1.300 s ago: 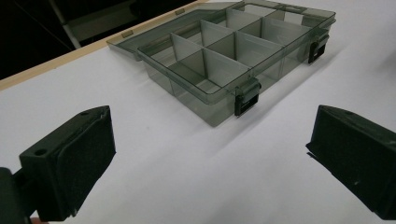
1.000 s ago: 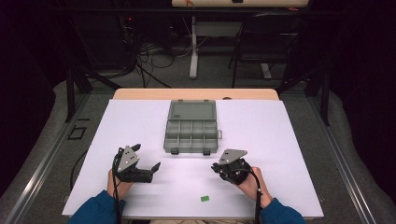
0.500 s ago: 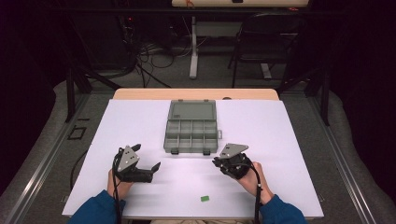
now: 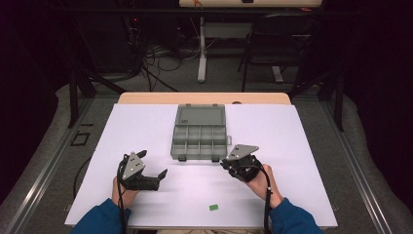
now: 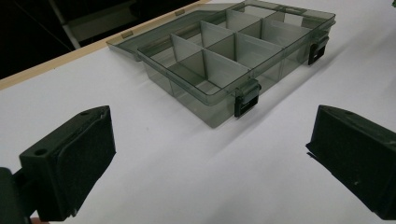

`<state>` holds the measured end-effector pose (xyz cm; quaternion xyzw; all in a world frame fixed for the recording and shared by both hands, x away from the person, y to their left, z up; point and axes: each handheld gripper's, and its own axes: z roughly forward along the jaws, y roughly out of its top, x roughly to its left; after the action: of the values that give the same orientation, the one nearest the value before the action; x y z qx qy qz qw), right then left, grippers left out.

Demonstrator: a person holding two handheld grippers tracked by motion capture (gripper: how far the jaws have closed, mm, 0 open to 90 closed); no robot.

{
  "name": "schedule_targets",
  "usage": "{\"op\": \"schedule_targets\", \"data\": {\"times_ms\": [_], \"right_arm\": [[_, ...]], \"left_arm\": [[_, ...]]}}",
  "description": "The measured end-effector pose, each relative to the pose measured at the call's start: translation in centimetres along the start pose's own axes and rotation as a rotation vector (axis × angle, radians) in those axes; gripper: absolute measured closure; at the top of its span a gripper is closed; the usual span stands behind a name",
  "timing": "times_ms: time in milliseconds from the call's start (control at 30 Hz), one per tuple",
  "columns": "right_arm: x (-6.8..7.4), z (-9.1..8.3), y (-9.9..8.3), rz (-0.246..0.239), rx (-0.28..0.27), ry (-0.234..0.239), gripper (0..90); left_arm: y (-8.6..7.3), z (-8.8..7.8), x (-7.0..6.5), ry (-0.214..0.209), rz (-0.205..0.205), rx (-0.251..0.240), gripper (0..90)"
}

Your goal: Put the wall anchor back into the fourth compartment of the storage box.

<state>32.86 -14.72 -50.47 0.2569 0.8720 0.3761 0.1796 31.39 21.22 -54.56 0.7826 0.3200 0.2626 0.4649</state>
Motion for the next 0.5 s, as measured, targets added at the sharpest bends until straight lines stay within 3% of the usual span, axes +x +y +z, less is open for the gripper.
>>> {"op": "schedule_targets", "data": {"times_ms": [500], "right_arm": [[-1.0, -0.3, 1.4, 0.0, -0.011, -0.019, 83.8]], "left_arm": [[0.0, 0.1, 0.0, -0.008, -0.004, 0.001, 0.1]]}}
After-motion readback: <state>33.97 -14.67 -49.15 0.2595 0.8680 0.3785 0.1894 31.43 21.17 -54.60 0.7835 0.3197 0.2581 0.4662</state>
